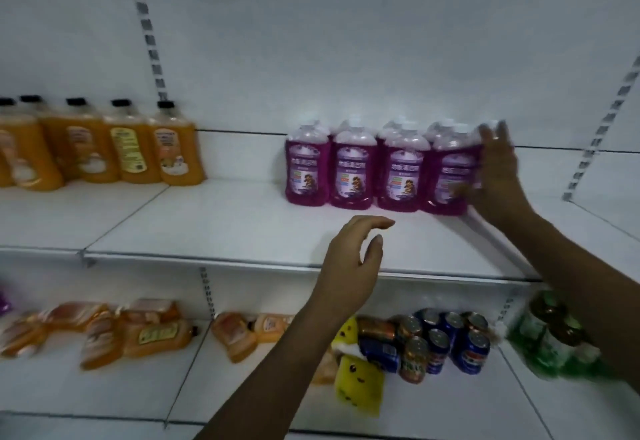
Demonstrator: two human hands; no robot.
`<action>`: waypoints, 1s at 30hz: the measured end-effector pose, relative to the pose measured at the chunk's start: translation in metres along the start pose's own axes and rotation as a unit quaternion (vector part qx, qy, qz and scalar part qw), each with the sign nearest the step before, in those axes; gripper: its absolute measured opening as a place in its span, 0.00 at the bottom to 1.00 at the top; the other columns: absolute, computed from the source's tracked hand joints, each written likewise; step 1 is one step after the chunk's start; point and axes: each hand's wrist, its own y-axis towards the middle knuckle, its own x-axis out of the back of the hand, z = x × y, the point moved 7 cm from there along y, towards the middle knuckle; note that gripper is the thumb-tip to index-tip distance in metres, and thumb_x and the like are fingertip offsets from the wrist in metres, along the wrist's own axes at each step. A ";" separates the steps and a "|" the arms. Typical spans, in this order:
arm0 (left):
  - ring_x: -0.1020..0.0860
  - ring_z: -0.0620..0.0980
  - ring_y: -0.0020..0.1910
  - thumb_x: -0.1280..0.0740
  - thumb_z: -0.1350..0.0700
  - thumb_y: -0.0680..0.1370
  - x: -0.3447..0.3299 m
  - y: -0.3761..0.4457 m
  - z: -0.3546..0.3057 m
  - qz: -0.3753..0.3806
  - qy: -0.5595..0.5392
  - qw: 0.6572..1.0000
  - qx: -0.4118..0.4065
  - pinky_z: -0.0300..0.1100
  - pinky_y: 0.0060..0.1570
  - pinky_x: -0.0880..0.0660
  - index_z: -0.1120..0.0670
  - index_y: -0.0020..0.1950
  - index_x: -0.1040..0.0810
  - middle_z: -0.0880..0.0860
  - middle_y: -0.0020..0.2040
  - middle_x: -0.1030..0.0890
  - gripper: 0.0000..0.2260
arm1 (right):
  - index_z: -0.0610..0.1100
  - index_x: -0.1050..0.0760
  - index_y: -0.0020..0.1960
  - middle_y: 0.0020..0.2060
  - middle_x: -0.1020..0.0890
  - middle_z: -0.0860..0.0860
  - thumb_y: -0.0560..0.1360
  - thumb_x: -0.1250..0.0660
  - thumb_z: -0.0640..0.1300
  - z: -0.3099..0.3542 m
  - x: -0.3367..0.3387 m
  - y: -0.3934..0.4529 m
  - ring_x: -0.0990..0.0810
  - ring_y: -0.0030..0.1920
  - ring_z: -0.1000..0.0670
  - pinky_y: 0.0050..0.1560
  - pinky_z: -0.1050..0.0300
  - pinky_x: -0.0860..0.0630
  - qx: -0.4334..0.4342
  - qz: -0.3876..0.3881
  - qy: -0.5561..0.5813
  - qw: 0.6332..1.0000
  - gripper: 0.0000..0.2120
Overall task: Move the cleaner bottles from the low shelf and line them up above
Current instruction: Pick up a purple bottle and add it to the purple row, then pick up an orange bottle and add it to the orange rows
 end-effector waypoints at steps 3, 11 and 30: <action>0.26 0.41 0.62 0.40 0.61 0.81 0.041 -0.034 0.008 -0.028 -0.006 1.000 -0.012 0.38 0.62 0.29 0.53 0.63 0.23 0.47 0.60 0.23 0.13 | 0.41 0.37 0.72 0.72 0.36 0.38 0.74 0.34 0.54 0.091 0.012 -0.020 0.39 0.73 0.44 0.72 0.46 0.39 0.009 -0.006 0.073 0.997 0.32; 0.25 0.43 0.62 0.39 0.56 0.79 0.220 -0.138 0.070 -0.133 0.040 0.989 0.052 0.37 0.59 0.26 0.50 0.64 0.26 0.41 0.61 0.24 0.14 | 0.47 0.25 0.63 0.61 0.24 0.57 0.77 0.34 0.44 0.396 -0.070 -0.112 0.25 0.64 0.55 0.60 0.64 0.27 0.115 0.185 0.353 0.910 0.15; 0.27 0.39 0.59 0.32 0.62 0.77 0.550 -0.382 0.282 -0.301 0.257 0.862 0.317 0.26 0.60 0.34 0.48 0.63 0.28 0.46 0.59 0.23 0.18 | 0.58 0.27 0.61 0.61 0.24 0.61 0.77 0.32 0.41 0.695 -0.417 -0.263 0.26 0.62 0.62 0.59 0.63 0.24 -0.022 0.487 0.470 0.735 0.18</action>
